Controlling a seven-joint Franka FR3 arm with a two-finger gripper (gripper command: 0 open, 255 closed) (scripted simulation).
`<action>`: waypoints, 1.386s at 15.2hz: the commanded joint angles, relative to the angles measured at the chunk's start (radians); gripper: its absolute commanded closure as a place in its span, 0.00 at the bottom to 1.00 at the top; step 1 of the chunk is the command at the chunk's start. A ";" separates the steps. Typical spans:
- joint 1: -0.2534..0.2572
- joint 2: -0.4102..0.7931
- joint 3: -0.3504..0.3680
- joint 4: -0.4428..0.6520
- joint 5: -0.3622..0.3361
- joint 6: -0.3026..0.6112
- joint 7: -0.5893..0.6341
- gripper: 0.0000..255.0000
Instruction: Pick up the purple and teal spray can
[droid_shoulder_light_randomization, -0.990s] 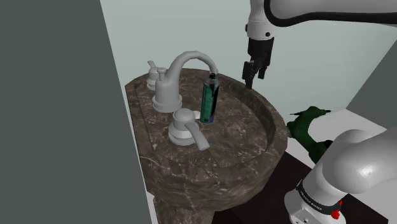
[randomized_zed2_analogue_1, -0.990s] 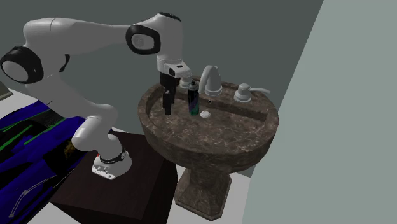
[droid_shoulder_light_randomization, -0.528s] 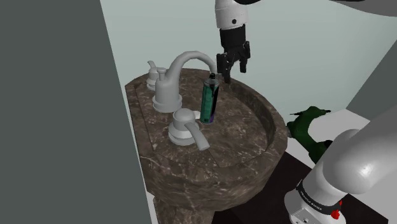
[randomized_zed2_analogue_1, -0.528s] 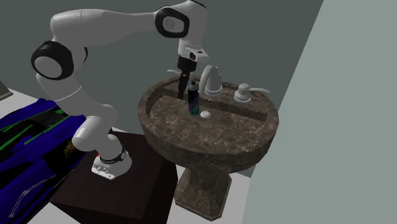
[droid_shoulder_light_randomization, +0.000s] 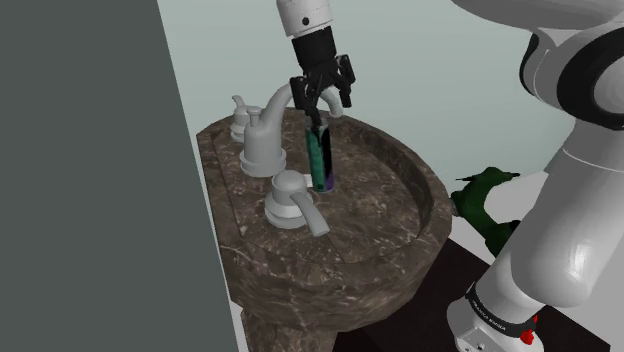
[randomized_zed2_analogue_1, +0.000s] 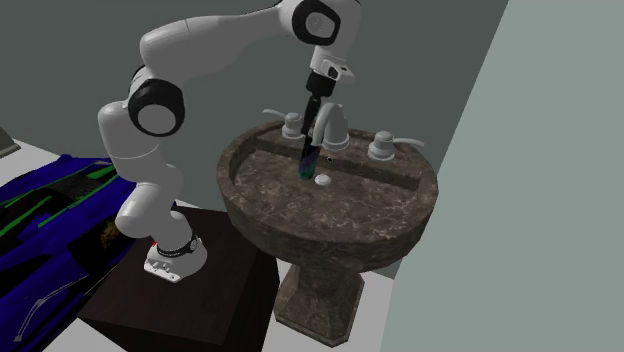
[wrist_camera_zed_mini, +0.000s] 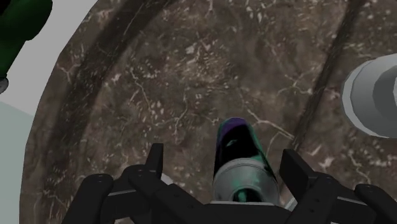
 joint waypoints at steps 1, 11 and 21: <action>0.002 0.008 0.001 -0.010 0.000 0.012 0.008 0.00; -0.011 -0.056 -0.004 -0.172 0.026 0.115 0.005 1.00; -0.005 -0.009 0.000 -0.068 0.007 0.054 0.005 1.00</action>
